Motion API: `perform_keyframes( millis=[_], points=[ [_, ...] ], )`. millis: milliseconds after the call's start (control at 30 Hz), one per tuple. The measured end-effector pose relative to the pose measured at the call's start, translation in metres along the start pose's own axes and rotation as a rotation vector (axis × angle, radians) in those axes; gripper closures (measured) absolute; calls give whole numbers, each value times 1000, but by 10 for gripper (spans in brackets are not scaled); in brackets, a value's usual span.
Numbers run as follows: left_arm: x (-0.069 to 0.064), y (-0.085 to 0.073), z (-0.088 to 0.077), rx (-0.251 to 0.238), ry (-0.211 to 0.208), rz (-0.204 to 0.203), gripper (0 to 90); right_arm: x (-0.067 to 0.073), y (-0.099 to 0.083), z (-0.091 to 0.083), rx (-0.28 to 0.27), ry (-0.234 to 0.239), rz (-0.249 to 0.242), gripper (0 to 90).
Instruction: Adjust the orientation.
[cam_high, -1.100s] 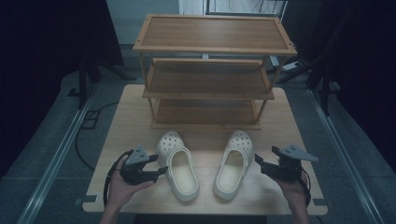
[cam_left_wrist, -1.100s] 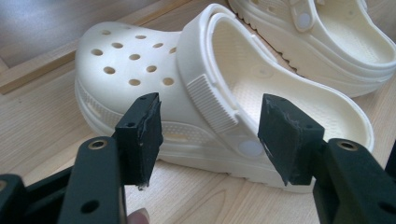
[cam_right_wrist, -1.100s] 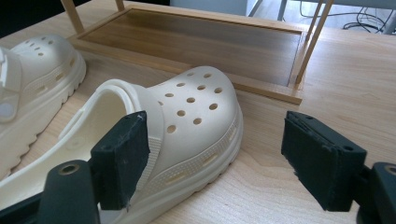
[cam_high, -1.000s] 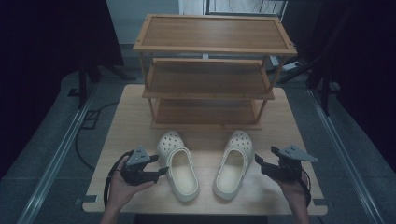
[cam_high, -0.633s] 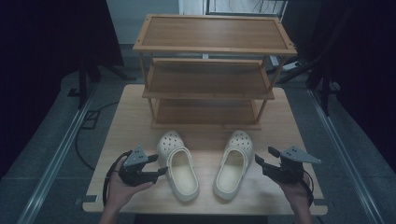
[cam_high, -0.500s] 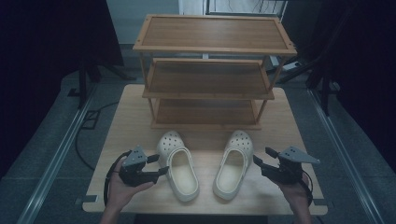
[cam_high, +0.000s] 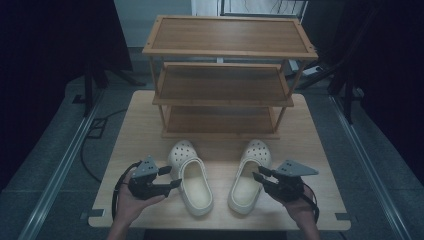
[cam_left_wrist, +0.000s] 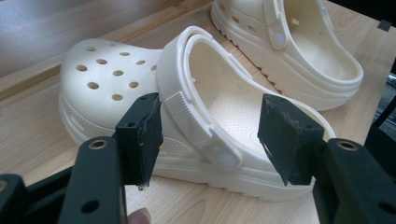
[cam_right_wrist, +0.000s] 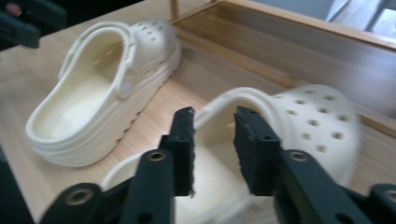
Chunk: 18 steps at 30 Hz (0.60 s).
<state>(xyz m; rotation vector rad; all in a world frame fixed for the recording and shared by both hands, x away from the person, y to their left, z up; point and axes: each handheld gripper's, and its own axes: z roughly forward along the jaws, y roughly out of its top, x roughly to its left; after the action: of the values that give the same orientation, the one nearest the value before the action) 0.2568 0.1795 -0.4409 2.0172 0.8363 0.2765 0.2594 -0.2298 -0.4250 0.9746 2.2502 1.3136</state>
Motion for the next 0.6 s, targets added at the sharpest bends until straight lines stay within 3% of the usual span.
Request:
perform_keyframes(
  millis=[233, 367, 600],
  points=[
    [-3, 2, -5, -14, -1, 7, 401, 31, 3, 24, 40, 79, -63, 873],
    [-4, 2, -7, -20, 5, 7, 402, 40, 2, 32, 61, 97, -72, 894],
    [-3, 2, -6, -14, 7, 8, 402, 63, -2, 51, 116, 153, -133, 896]
  ],
)
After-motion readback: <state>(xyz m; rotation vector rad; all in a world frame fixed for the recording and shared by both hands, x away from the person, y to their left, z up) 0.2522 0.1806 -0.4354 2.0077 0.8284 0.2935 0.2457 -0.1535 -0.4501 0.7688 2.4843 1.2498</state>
